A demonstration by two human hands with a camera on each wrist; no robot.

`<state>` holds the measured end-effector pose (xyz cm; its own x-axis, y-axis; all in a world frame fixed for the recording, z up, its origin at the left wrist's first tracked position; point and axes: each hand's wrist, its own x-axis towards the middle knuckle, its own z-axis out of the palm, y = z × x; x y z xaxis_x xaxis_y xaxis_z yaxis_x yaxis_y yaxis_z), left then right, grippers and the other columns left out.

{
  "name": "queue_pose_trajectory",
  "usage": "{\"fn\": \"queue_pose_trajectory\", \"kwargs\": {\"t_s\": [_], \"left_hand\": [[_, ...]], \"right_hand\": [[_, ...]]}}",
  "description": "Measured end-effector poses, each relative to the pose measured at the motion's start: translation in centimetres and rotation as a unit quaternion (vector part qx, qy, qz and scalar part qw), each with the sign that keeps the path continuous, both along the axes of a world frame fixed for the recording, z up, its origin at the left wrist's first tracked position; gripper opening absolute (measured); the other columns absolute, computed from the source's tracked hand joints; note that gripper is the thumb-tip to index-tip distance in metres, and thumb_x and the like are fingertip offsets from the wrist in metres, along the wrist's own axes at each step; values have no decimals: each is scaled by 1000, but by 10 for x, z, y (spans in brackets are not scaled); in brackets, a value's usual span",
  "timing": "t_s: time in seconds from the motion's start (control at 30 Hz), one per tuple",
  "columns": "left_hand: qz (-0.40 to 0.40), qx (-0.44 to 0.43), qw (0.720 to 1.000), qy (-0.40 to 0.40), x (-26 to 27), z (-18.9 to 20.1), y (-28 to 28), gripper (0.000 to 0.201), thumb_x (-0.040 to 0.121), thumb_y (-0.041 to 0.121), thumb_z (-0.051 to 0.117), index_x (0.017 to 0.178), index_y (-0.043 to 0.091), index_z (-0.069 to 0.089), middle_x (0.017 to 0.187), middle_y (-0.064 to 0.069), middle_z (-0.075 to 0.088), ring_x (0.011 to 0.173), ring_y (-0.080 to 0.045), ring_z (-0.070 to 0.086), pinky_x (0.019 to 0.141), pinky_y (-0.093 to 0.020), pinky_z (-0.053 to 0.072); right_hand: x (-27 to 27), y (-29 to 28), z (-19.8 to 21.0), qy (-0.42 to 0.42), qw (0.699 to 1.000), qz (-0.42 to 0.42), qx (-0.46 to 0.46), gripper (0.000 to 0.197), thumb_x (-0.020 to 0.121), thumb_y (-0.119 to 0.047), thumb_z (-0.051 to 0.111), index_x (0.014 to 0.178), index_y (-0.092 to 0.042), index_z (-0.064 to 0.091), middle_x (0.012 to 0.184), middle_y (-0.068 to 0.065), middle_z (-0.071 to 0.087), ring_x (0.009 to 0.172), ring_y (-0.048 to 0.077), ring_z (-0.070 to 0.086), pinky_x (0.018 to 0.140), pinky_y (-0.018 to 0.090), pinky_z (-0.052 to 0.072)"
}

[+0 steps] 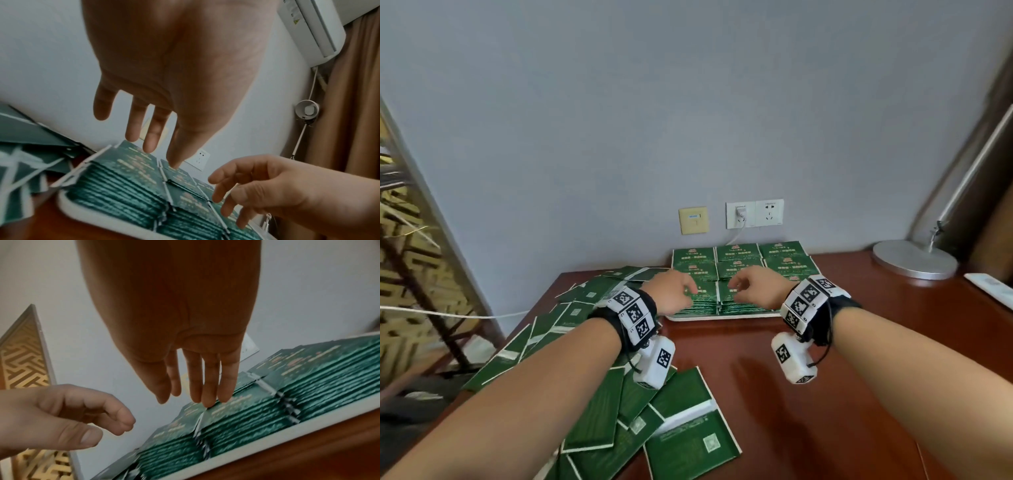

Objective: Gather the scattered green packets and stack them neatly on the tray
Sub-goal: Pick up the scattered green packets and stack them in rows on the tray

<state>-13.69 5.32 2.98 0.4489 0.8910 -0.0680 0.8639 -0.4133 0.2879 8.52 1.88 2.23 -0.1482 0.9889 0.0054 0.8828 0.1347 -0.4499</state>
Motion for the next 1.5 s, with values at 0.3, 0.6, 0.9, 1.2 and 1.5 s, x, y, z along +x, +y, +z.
{"fn": "queue_pose_trajectory", "kwargs": {"t_s": [0.3, 0.6, 0.9, 1.2, 1.5], "left_hand": [[3, -63, 997, 39, -62, -30, -41, 38, 86, 17, 71, 122, 21, 65, 126, -1, 62, 110, -17, 60, 93, -26, 46], [-34, -45, 993, 103, -71, -54, -61, 48, 85, 33, 75, 131, 30, 61, 135, 2, 56, 126, -23, 49, 110, -49, 35], [-66, -63, 979, 184, -60, -64, -53, 54, 86, 38, 71, 136, 33, 54, 133, -2, 45, 130, -31, 37, 108, -60, 27], [-57, -62, 985, 150, -55, -67, -49, 38, 82, 33, 77, 116, 26, 63, 118, 1, 51, 119, -24, 42, 104, -52, 28], [-53, -32, 992, 114, -47, -72, -44, 22, 82, 30, 78, 98, 22, 67, 105, 7, 59, 107, -19, 56, 93, -37, 35]], "right_hand": [[-80, -21, -27, -84, 985, 120, -86, 42, 85, -27, 71, 123, -13, 64, 105, -2, 64, 91, 13, 56, 80, 21, 41], [-105, -28, -50, -125, 969, 157, -144, 43, 79, -34, 77, 117, -17, 65, 111, -1, 68, 100, 18, 62, 94, 34, 49], [-105, -34, -55, -121, 969, 169, -131, 51, 75, -36, 80, 119, -16, 63, 111, 1, 65, 98, 19, 60, 78, 26, 44], [-104, -35, -59, -105, 969, 172, -139, 48, 75, -26, 82, 115, -13, 60, 103, -1, 61, 90, 15, 55, 59, 16, 37], [-98, -36, -64, -89, 972, 155, -154, 45, 73, -27, 83, 108, -12, 61, 97, 1, 60, 89, 20, 56, 72, 28, 43]]}}
